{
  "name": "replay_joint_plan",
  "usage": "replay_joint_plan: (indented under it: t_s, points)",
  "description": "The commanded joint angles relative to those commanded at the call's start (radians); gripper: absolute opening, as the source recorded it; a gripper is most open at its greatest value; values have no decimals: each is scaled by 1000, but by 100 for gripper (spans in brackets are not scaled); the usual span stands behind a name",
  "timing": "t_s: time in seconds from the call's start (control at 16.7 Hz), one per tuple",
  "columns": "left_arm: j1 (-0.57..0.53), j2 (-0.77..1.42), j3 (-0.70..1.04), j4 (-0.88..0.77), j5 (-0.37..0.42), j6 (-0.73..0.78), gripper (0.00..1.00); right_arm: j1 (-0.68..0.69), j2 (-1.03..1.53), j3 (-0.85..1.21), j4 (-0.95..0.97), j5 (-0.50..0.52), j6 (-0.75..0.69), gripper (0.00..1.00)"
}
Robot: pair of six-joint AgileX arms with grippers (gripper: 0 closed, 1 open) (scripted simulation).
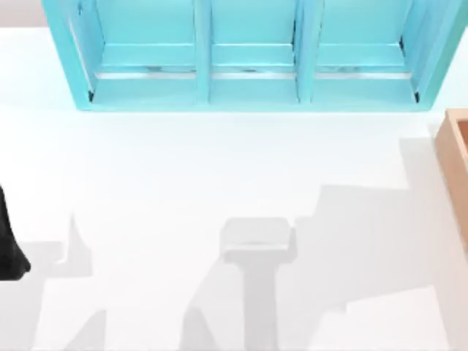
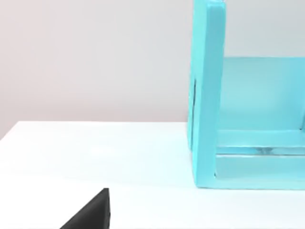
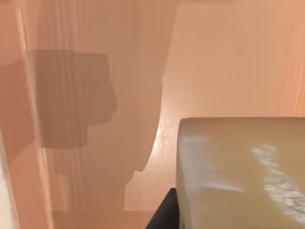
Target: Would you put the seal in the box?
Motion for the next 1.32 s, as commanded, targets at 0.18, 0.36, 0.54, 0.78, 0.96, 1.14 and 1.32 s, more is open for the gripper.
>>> replay_joint_plan:
  t_s: [0.18, 0.36, 0.54, 0.78, 0.96, 1.14, 1.32]
  points:
    - [0, 0, 0, 0, 0, 0, 100, 4, 5, -15, 14, 0, 3, 0]
    - [0, 0, 0, 0, 0, 0, 100, 2, 6, -96, 102, -1, 6, 0]
    - [0, 0, 0, 0, 0, 0, 100, 4, 11, -195, 211, -2, 5, 0]
    - [0, 0, 0, 0, 0, 0, 100, 4, 15, -239, 255, 0, 4, 0]
    - [0, 0, 0, 0, 0, 0, 100, 4, 15, -239, 255, 0, 4, 8]
    - [0, 0, 0, 0, 0, 0, 100, 4, 15, -239, 255, 0, 4, 30]
    - [0, 0, 0, 0, 0, 0, 100, 4, 15, -239, 255, 0, 4, 53]
